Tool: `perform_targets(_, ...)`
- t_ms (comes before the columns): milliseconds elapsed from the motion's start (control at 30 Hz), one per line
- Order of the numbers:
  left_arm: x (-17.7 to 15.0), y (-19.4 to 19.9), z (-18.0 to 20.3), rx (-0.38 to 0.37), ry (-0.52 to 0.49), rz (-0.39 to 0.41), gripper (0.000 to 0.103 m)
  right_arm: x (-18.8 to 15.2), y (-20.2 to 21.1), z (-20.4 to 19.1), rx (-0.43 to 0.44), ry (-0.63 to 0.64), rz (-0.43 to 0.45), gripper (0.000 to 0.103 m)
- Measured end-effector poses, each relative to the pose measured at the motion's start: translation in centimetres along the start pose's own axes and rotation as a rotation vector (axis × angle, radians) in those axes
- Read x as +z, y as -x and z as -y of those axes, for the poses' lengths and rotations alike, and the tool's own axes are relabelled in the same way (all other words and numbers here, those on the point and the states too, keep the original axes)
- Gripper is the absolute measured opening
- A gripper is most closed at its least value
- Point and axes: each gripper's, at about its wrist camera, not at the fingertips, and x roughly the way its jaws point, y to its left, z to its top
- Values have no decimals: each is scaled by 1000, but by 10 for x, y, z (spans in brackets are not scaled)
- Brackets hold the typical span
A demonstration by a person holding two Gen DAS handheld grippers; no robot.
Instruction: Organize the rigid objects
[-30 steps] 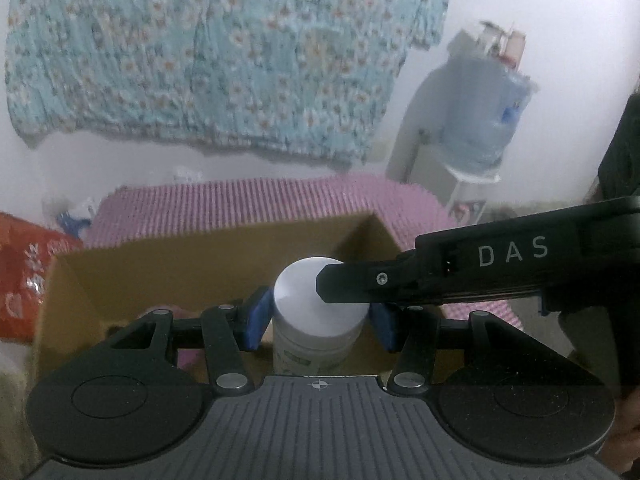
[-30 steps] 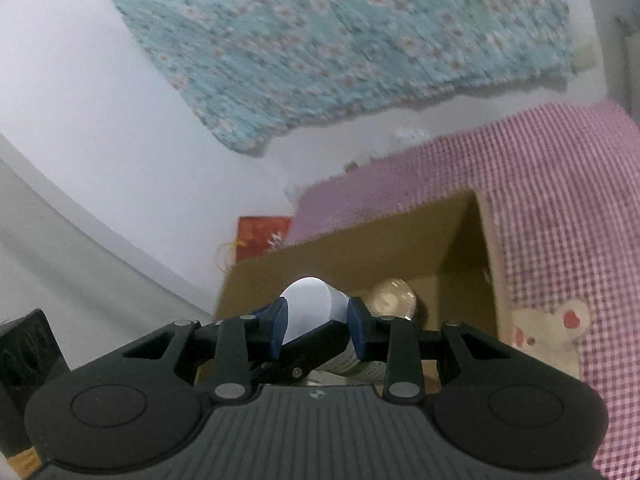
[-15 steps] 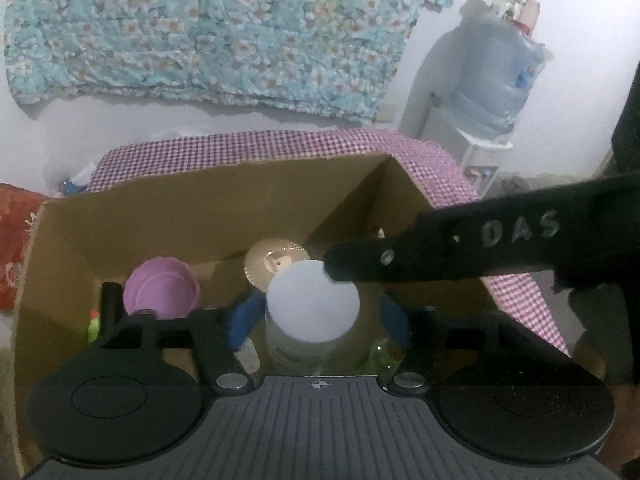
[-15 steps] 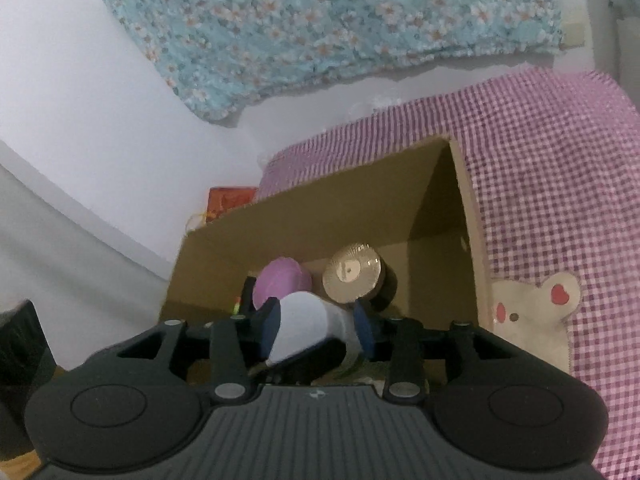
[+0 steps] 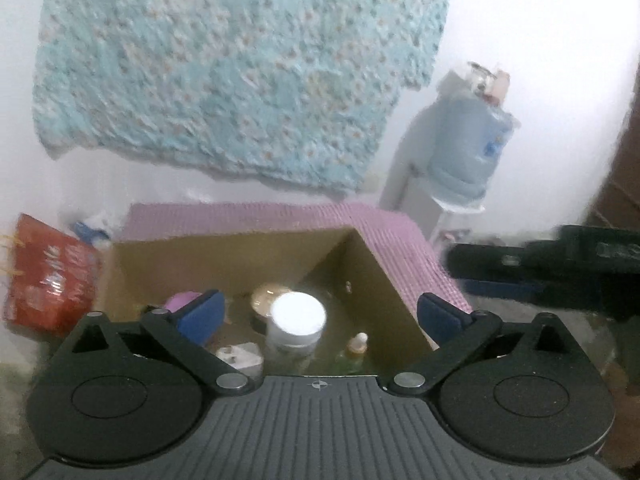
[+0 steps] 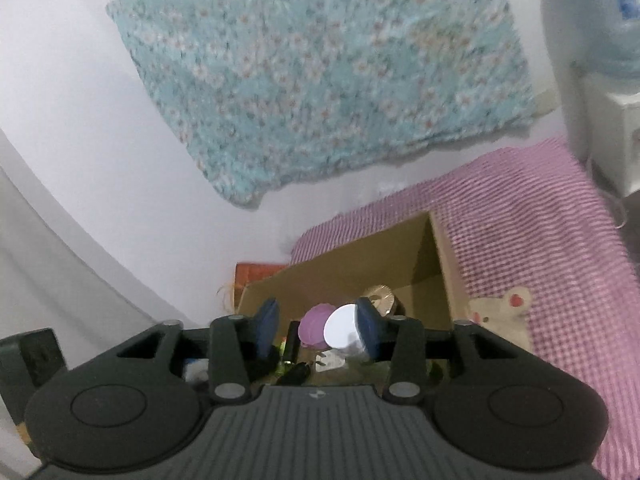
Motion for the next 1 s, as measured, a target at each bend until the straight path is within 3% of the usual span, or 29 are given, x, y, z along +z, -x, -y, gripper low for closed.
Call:
perform_targets(33,-1,9,3,27,0,12,103,-5,11,-3,-15,-6,25,71)
perform_targets(133,-6,28,8,85,22,45,103,-23,39,-13,-82,-6,84,72)
perform_targets(300,-9,43,11,202,122,-13,103,-46,63,-23,-153,-27,119,78)
perform_targets(500,-19,50,21,209,125,-46,103,-53,76,-35,-205,1,125,81)
perform_targets(767,-33,54,30,131,102,-103,103,-57,97,-50,-227,35,163,91)
perform_targets(933,-36,62,36,191,54,-81,103,-59,101,-55,-244,62,166,96)
perform_targets(1000,-36,62,33,169,71,-100,103,-59,101,-57,-258,79,166,98)
